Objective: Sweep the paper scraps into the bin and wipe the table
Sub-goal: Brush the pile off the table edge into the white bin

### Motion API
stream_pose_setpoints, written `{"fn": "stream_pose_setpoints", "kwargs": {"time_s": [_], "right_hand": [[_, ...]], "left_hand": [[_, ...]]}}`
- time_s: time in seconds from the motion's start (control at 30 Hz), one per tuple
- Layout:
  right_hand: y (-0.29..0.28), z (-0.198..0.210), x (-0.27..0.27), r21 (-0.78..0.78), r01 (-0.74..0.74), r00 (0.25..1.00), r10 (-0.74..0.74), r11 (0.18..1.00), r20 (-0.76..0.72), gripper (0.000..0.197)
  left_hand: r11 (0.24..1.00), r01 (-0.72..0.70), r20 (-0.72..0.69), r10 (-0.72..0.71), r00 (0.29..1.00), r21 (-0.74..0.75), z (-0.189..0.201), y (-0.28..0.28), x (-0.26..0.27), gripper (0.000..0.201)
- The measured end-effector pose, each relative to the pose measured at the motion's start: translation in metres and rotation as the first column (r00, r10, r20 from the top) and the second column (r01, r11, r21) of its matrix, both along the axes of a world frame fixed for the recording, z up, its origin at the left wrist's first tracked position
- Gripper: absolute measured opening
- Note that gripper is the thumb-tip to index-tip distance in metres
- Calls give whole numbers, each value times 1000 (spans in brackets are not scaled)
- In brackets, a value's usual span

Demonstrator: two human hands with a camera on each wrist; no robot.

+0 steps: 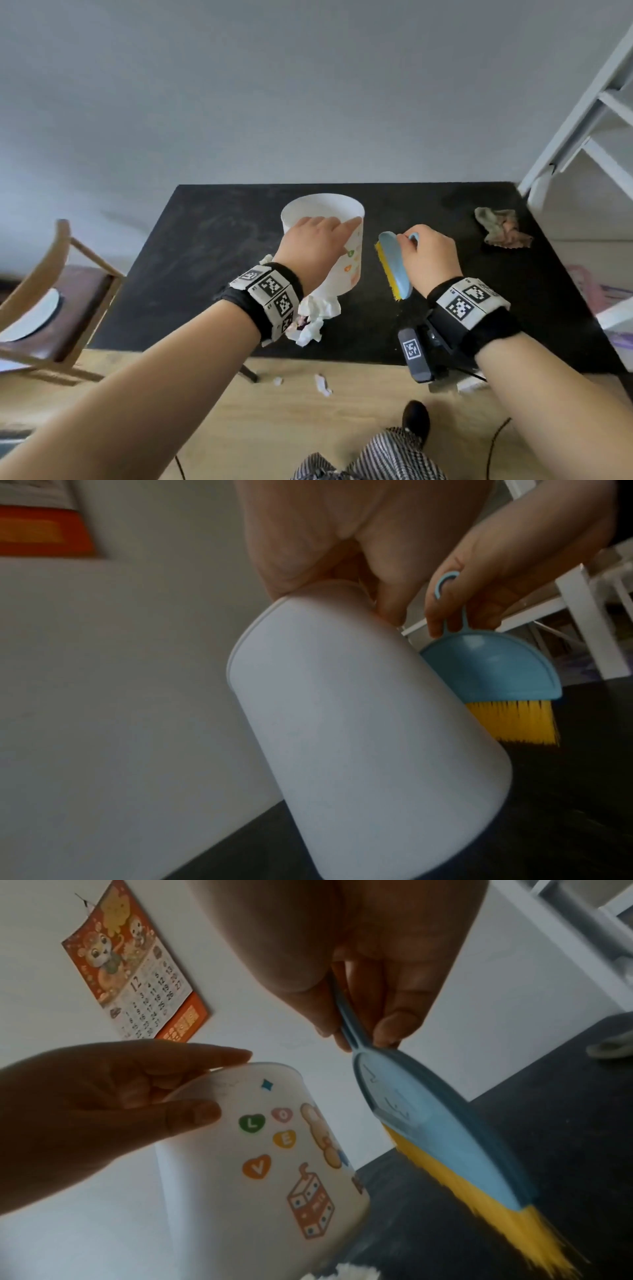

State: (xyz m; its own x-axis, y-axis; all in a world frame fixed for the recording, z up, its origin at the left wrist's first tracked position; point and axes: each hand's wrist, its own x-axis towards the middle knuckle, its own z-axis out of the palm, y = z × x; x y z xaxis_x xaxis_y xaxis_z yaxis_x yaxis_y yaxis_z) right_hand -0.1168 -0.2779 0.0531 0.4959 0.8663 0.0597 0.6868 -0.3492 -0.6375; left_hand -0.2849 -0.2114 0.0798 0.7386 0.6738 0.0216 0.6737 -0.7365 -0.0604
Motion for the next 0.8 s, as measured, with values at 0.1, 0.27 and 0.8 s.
{"fn": "stream_pose_setpoints", "kwargs": {"time_s": [0.1,0.27,0.8], "right_hand": [[-14,-1,-42,-18,-27,1000,27,999,5,29],[-26,-5,-82,-49,-56,998,57,997,9,28],[-49,-25,-83,-118,-122,992,119,985,-33,30]], "left_hand": [[990,-86,24,89,996,-109,2,-22,-46,54],[957,-111,22,121,992,-268,-2,-57,-103,45],[886,-158,-220,65,973,-436,-76,-142,-128,38]]}}
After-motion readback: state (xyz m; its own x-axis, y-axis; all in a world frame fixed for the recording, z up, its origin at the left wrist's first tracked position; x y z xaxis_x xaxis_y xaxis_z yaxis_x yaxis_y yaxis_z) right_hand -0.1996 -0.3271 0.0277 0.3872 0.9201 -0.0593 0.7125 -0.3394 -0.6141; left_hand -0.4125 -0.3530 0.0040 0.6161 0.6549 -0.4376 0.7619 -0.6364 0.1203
